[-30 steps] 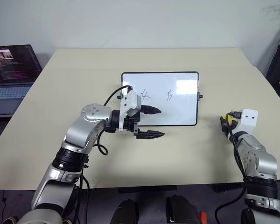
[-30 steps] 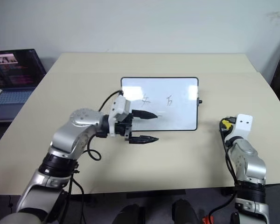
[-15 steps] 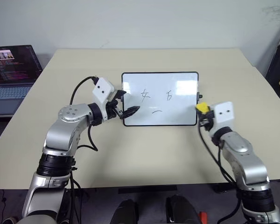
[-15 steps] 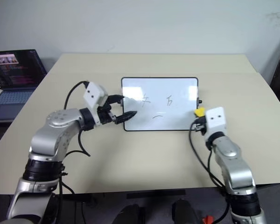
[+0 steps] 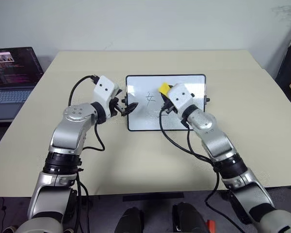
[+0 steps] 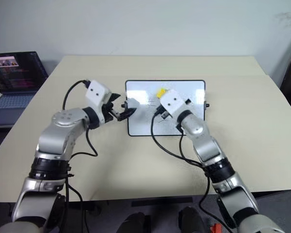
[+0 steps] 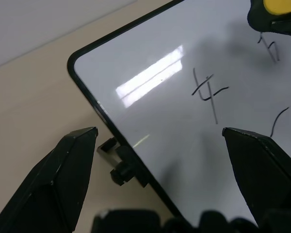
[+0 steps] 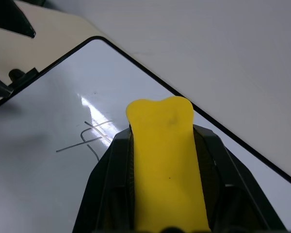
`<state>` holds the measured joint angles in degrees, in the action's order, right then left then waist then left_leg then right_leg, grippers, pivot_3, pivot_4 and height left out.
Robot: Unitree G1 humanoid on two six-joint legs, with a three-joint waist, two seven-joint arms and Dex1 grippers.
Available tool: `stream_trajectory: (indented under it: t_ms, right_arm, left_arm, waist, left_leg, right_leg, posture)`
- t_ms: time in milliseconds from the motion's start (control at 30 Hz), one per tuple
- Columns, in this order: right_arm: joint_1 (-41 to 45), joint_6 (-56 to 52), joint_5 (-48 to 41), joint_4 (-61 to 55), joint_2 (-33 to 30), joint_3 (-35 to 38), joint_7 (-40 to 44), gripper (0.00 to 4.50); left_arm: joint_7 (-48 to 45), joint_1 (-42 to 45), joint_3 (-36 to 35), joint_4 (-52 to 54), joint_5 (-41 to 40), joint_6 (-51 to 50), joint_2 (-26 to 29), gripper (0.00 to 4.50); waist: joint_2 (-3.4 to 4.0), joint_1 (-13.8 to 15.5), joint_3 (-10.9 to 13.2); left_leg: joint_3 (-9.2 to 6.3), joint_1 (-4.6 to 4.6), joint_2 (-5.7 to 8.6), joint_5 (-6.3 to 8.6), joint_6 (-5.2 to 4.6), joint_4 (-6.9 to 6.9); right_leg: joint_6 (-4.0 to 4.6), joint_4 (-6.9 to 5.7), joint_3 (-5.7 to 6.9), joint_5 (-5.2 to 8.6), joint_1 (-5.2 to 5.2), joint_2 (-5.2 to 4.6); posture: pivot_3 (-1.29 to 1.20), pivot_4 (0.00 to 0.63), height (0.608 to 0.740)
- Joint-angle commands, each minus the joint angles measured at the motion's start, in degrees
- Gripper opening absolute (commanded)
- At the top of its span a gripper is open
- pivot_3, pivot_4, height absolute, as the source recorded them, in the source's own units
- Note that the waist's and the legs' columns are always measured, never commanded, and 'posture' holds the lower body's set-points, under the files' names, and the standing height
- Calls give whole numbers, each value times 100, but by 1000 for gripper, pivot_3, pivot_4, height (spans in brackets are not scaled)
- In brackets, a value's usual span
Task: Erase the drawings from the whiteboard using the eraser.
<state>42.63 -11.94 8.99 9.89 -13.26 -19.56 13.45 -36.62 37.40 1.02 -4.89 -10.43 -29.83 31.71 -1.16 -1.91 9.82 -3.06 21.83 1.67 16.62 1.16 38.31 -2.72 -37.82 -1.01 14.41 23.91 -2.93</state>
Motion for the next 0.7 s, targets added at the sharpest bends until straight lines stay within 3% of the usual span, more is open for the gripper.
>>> stream_trajectory:
  t_ms: [33,333,700]
  right_arm:
    - [529,518,255,704,163,-77,54,1291]
    - [1089,783,598,2222,504,-184,248,1291]
    - [615,264,880,1945,372,-460,1024,1291]
  left_arm:
    - [54,114,-11,38,126,112,46,4500]
    - [-23,-77,-41,36,246,141,162,4500]
    - [-16,-70,-52,-386,372,361,241,4500]
  waist:
    - [0,-6,0]
    - [0,-47,0]
    - [0,-52,-9]
  left_leg:
    - [3,7,2,0,1,1]
    - [5,12,1,-2,3,-1]
    - [2,-2,2,-2,2,23]
  right_leg:
    - [0,-5,-2,0,10,-1]
    - [1,-14,-4,0,20,-9]
    - [5,-45,-4,-4,12,-8]
  posture:
    - [0,150,740]
    - [0,150,740]
    - [0,150,740]
